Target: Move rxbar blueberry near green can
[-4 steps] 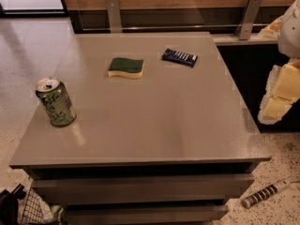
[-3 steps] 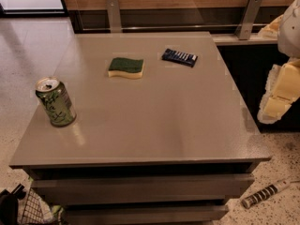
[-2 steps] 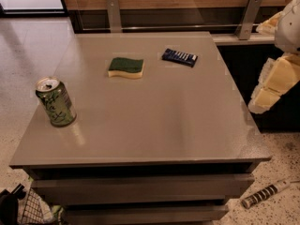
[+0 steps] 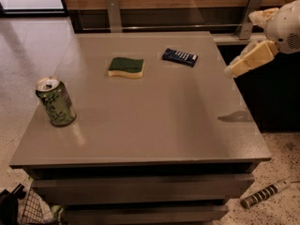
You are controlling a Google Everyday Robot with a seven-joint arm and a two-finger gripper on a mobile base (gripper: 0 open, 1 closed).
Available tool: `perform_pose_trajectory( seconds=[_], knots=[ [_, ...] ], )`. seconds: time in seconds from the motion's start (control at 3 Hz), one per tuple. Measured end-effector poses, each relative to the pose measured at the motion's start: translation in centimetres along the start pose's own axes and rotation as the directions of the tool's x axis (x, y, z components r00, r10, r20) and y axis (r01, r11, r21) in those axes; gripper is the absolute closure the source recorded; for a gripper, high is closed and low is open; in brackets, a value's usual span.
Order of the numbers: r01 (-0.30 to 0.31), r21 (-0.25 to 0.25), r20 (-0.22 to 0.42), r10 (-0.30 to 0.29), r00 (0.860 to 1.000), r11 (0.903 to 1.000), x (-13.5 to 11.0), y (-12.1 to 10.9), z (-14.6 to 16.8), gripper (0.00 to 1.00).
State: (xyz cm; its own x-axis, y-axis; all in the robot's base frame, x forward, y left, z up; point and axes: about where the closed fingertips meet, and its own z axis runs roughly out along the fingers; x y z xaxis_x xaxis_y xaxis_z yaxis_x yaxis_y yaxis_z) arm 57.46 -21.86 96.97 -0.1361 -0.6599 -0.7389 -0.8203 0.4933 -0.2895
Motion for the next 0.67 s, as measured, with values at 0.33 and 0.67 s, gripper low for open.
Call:
perform_pose_trajectory(
  seconds=[0.33, 0.67],
  knots=[
    [-0.033, 0.001, 0.144, 0.032, 0.989, 0.9995, -2.2, -3.2, 2.1, 0.0],
    [-0.07, -0.015, 0.126, 0.071, 0.989, 0.9974, -2.8, -4.4, 3.3, 0.0]
  ],
)
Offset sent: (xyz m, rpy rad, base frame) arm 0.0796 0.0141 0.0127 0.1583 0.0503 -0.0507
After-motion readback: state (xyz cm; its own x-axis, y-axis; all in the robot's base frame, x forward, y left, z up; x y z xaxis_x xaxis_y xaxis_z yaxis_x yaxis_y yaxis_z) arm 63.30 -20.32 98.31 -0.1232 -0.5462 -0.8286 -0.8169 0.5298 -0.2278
